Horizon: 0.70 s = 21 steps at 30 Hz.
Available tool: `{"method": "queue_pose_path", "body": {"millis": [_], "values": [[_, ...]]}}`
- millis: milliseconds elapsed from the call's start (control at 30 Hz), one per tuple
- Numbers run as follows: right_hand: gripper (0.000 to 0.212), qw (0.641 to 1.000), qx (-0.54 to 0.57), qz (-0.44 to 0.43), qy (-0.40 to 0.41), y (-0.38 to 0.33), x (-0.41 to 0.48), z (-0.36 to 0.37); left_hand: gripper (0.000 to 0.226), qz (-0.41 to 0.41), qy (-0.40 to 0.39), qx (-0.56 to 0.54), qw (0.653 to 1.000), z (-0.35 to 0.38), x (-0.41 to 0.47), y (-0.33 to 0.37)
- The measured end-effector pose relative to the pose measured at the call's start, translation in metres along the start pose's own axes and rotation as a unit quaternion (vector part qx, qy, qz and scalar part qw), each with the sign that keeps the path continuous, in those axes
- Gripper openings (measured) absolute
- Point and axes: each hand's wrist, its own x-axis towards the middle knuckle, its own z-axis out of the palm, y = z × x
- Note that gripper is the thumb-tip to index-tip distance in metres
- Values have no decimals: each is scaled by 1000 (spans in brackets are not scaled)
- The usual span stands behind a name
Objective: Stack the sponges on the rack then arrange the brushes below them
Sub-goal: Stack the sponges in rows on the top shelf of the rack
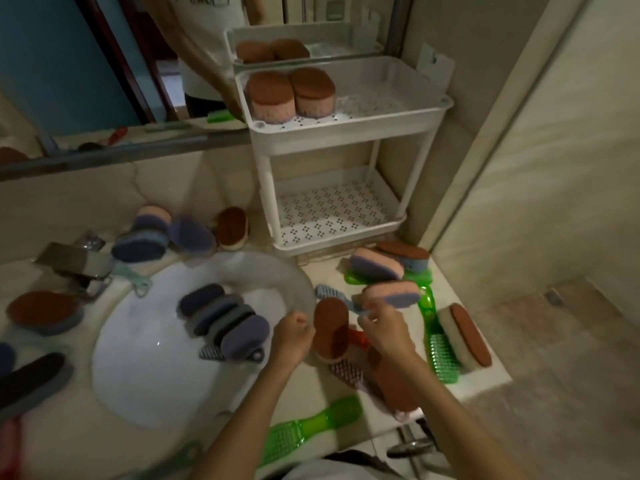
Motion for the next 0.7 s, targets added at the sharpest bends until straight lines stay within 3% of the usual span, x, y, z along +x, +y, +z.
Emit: {"method": "queue_pose_path", "body": {"millis": [167, 333, 500, 700], "values": [[34, 997, -51, 5, -65, 2, 3, 14, 36, -45, -71, -30, 996, 11, 2, -5], [42, 991, -56, -38, -119, 0, 5, 16, 47, -67, -40, -85, 993, 15, 1, 7], [50, 991, -20, -97, -95, 1, -1, 1, 53, -68, -8, -155, 985, 15, 4, 15], [46, 993, -26, -109, -23, 10, -16, -19, 20, -109, -63, -296, 947, 10, -1, 22]]}}
